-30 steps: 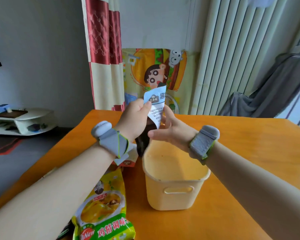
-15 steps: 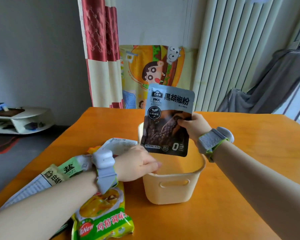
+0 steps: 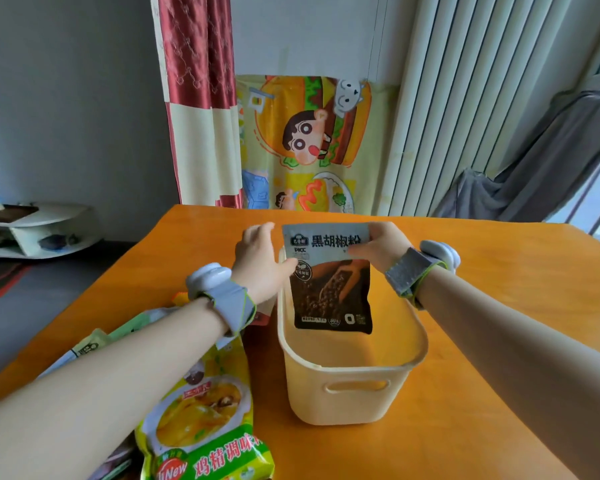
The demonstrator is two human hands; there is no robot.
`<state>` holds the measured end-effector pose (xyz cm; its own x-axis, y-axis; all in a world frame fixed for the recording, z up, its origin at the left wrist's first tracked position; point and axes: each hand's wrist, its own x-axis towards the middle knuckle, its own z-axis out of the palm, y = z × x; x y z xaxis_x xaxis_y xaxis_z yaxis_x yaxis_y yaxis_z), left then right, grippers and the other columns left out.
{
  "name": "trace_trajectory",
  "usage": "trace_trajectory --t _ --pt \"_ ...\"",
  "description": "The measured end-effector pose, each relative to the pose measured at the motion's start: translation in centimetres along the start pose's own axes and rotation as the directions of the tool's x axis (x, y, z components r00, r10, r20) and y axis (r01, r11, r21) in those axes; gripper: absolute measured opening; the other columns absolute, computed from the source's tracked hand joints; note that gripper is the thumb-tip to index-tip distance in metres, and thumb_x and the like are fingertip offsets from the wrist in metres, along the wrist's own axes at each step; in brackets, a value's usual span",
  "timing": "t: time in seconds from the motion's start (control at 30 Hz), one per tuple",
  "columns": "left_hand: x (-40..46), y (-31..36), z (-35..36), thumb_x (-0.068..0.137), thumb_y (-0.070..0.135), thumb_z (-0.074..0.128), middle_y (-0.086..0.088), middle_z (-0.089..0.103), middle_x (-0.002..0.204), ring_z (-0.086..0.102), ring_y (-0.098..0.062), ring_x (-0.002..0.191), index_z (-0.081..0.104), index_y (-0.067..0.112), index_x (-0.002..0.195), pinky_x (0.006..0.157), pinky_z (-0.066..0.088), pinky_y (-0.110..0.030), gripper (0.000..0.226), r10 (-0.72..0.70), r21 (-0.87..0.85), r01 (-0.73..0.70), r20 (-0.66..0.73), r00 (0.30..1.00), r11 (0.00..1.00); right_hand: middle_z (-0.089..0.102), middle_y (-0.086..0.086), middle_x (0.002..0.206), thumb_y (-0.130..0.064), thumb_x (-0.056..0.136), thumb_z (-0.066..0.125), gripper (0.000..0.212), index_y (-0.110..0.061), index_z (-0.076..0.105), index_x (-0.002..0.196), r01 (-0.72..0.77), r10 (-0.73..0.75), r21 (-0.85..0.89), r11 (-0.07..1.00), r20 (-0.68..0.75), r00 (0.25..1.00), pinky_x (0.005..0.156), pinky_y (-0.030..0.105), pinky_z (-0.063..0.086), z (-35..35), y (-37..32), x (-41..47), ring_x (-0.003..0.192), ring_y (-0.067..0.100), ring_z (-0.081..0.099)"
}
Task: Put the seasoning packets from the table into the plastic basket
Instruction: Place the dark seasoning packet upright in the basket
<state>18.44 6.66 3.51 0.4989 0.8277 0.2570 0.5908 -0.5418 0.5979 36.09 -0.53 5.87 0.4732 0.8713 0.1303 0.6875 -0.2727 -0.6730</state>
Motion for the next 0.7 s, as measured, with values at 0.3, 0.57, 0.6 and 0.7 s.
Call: trace_trajectory --t 0.3,0.57,0.6,0.7 --pt "4.0 -0.7 2.5 0.086 0.005 0.052 -0.011 0.054 0.132 0.049 -0.024 0.124 0.046 0.012 0.130 0.100 0.041 -0.032 0.044 -0.069 -0.173 0.107 0.213 0.975 0.979 0.053 0.010 0.091 -0.009 0.086 0.058 0.026 0.001 0.059 0.110 -0.043 0.047 -0.147 0.988 0.028 0.998 0.054 0.027 0.037 -0.4 2.2 4.2 0.080 0.023 0.049" --pt "4.4 -0.5 3.9 0.088 0.008 0.045 -0.013 0.051 0.131 0.051 -0.031 0.115 0.035 0.014 0.135 0.087 0.040 -0.031 0.048 -0.113 -0.157 0.131 0.119 0.986 0.979 0.060 0.017 0.120 -0.020 0.079 0.070 0.047 -0.001 0.051 0.118 -0.185 0.184 0.017 0.983 0.055 0.981 0.084 0.037 0.050 -0.3 4.0 5.3 0.100 0.031 0.059" --pt "4.2 -0.6 3.8 0.089 0.011 0.044 -0.013 0.050 0.131 0.050 -0.031 0.115 0.032 0.013 0.136 0.088 0.040 -0.031 0.049 -0.121 -0.155 0.138 0.116 0.986 0.978 0.057 0.016 0.122 -0.026 0.077 0.071 0.058 -0.003 0.046 0.123 -0.178 0.181 -0.058 0.982 0.053 0.982 0.086 0.040 0.050 -0.1 3.7 4.9 0.103 0.031 0.057" --pt "3.8 -1.0 3.0 0.093 0.015 0.039 -0.011 0.055 0.127 0.052 -0.028 0.113 0.043 0.011 0.131 0.086 0.038 -0.027 0.038 -0.094 -0.157 0.112 0.123 0.988 0.981 0.039 0.014 0.141 -0.044 0.075 0.068 0.087 -0.010 0.024 0.141 -0.140 0.119 -0.258 0.956 -0.093 0.988 0.104 0.044 0.038 0.4 1.8 3.3 0.127 0.035 0.039"
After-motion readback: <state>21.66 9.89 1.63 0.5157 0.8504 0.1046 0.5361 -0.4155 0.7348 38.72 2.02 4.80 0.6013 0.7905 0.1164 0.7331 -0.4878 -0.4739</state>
